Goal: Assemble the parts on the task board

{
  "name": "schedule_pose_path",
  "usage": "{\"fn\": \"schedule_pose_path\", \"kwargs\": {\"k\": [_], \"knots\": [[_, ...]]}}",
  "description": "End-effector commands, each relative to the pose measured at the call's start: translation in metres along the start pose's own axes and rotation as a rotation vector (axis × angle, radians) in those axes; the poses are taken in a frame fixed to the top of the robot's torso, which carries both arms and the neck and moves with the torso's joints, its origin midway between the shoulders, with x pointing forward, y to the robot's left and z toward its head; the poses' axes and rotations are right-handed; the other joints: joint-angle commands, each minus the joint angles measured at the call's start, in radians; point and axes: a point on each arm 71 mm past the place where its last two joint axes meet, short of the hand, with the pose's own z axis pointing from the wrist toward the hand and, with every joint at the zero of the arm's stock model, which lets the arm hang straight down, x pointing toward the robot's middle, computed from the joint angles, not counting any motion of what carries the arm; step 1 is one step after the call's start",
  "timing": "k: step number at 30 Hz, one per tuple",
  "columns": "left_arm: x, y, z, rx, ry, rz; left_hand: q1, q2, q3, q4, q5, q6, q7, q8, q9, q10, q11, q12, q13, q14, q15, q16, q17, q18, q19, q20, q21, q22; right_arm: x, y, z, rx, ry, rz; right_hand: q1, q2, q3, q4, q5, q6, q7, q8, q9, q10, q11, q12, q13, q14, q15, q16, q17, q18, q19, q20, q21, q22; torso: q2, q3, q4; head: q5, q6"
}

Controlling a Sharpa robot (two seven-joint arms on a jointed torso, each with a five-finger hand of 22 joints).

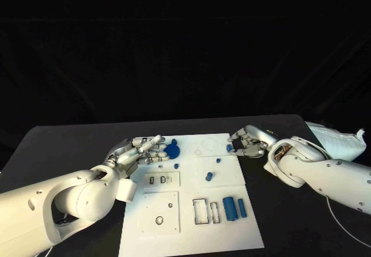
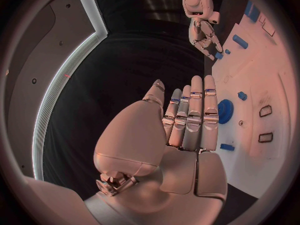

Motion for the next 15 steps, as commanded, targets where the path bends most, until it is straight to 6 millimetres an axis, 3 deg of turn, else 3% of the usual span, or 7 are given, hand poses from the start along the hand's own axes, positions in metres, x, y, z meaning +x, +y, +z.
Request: {"fn": "schedule_pose_path", "kwargs": {"k": [1,15], "knots": [[0.0024,-0.0001,0.0004,0.002,0.022,-0.010,0.008,0.001,0.000,-0.008,0.004,-0.002,0.000,-0.006,0.001,-0.004,-0.001,-0.004,0.000,-0.006,-0.001,-0.006,0.002,0.011,-0.001,0.005,-0.006,-0.001,0.0026,-0.0006,0.0014,0.007,0.016,-0.004,0.000,0.015,0.003,0.000,0.010,0.002,0.004,0.001,0.000,0.009,0.000,0.007,0.024,0.082,0.004,0.005,0.132,-0.012,0.005,0.000,0.005,0.004,0.000,-0.0003,-0.0008,0.002,-0.003],[0.0030,0.0000,0.0006,0.002,0.023,-0.009,0.012,0.000,0.001,-0.012,0.004,-0.003,0.000,-0.006,0.001,-0.004,-0.001,-0.004,0.000,-0.007,-0.001,-0.007,0.003,0.011,-0.001,0.005,-0.007,-0.001,0.0097,0.0020,0.0064,0.004,0.032,0.007,0.004,0.036,0.023,-0.001,0.011,0.026,0.001,0.006,0.003,0.016,-0.003,0.028,0.039,0.084,0.003,0.016,0.147,-0.016,0.012,0.000,0.025,0.034,-0.001,0.0010,-0.0017,0.002,-0.006]]}}
